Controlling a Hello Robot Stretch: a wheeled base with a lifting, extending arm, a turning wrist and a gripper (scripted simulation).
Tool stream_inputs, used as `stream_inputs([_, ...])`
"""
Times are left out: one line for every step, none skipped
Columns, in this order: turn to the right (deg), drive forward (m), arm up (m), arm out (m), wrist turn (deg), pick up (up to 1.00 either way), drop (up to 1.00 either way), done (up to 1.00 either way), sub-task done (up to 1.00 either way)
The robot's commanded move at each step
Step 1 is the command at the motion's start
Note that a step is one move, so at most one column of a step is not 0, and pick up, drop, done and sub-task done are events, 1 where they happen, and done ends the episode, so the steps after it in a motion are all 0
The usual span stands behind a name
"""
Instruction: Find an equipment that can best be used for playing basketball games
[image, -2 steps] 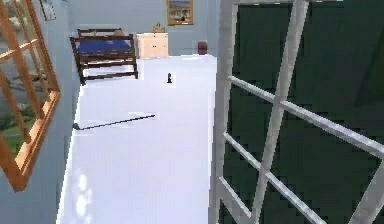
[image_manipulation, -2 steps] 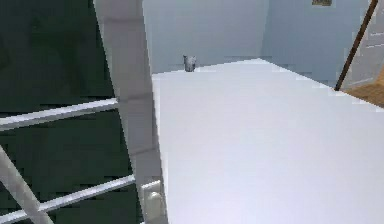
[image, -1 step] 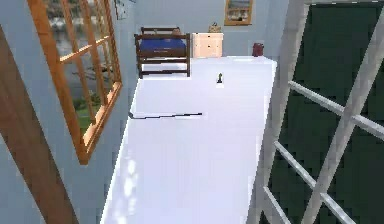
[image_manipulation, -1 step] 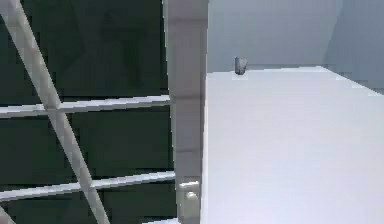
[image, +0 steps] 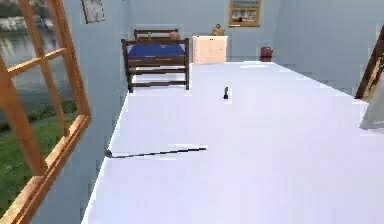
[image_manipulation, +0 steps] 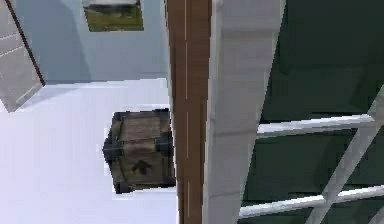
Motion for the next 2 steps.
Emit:
stream_inputs([27.0,0.00,0.00,0.00,0.0,0.00,0.00,0.00,0.00])
stream_inputs([0.0,0.25,0.00,0.00,0.0,0.00,0.00,0.00,0.00])
